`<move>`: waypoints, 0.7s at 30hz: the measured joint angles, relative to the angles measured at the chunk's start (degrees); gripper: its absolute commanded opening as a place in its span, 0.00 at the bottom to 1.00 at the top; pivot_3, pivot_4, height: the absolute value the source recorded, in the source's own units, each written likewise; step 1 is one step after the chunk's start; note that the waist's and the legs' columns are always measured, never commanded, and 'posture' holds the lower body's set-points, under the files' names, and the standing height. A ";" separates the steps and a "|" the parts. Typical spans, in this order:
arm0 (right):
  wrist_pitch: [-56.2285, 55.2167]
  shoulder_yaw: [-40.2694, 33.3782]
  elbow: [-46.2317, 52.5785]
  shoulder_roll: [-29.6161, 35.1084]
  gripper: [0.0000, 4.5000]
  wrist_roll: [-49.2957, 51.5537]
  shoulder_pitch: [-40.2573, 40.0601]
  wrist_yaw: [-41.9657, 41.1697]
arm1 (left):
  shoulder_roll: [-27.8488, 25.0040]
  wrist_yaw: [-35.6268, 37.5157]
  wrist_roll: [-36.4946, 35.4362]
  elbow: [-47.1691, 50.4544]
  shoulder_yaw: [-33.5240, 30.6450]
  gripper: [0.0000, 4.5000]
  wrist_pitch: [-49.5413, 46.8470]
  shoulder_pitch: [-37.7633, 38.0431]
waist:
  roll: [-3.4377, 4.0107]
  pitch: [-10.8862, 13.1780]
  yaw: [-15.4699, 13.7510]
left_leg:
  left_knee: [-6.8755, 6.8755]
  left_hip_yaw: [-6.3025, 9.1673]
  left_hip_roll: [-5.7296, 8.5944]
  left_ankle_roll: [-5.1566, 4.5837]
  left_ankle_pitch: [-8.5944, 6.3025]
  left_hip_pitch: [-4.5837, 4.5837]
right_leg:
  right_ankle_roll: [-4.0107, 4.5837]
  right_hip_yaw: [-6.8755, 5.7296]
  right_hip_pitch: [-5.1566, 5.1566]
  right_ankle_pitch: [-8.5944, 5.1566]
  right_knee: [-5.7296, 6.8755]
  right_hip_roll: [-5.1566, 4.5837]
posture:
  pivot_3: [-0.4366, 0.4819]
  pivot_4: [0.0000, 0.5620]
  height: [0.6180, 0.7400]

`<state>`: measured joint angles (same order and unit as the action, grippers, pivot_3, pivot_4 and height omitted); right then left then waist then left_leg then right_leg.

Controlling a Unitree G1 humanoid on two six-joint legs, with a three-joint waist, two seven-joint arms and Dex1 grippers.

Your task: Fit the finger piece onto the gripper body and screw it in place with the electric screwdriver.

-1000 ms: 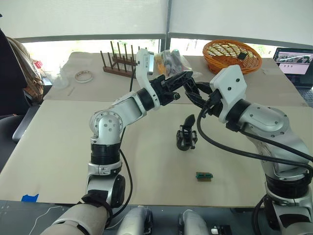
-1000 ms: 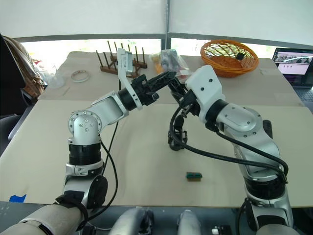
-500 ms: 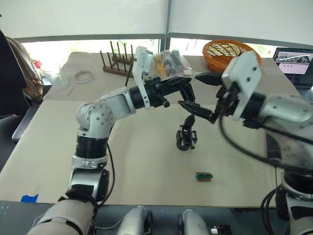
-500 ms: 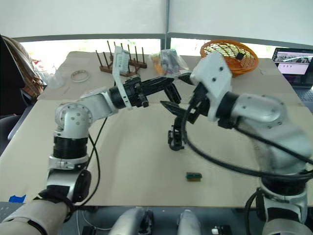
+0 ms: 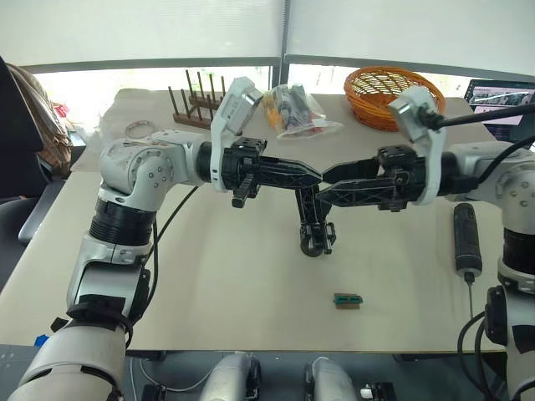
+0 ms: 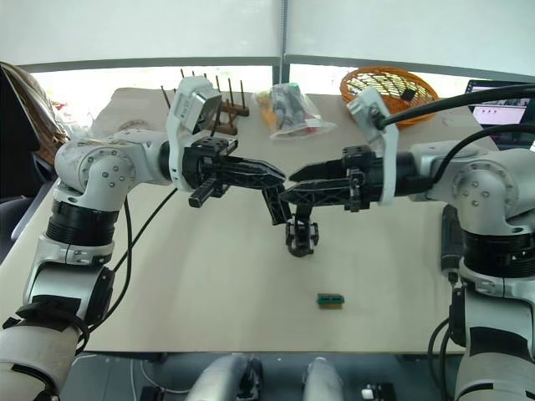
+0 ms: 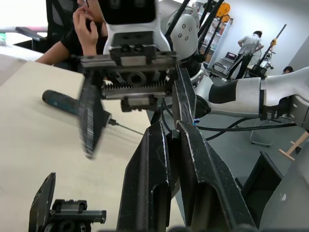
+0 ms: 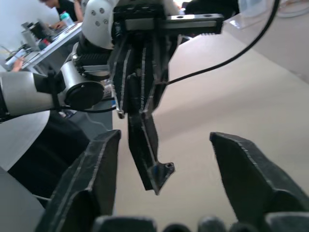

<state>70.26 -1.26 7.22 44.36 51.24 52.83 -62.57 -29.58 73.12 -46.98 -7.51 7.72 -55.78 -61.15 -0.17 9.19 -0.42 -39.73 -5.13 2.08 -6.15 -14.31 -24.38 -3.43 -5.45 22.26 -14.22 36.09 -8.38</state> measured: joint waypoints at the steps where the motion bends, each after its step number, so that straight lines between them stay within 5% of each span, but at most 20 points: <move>1: -0.51 0.68 -0.32 -0.24 0.66 -0.56 0.65 -0.23 | 0.11 0.02 0.19 -0.10 -0.03 0.00 0.00 -0.03 | 0.00 0.00 -0.04 | 0.00 0.02 0.00 0.00 0.00 0.00 | 0.00 -0.01 0.00 0.00 0.00 -0.01 | 0.48 0.27 1.00; 20: -1.54 2.59 0.18 -3.39 0.66 -0.71 1.44 0.22 | 2.08 -2.43 0.91 -0.09 -2.15 0.00 -0.67 -0.04 | 0.00 0.00 -0.12 | -0.02 0.06 0.00 0.00 0.00 -0.01 | 0.00 -0.04 -0.01 0.00 0.03 -0.01 | 0.48 0.27 1.00; 21: -1.61 2.59 0.16 -3.46 0.61 -0.78 1.45 0.37 | 2.07 -2.37 0.91 -0.09 -2.15 0.00 -0.67 -0.04 | 0.00 0.00 -0.12 | -0.01 0.06 0.01 0.00 0.00 -0.01 | 0.00 -0.04 -0.01 0.00 0.03 -0.01 | 0.48 0.27 1.00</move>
<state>68.65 1.33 7.38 40.91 50.46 54.28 -62.20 -27.50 70.75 -46.07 -7.60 5.56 -56.45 -61.19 -0.17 9.19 -0.54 -39.75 -5.07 2.09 -6.16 -14.31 -24.39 -3.43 -5.48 22.25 -14.22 36.12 -8.39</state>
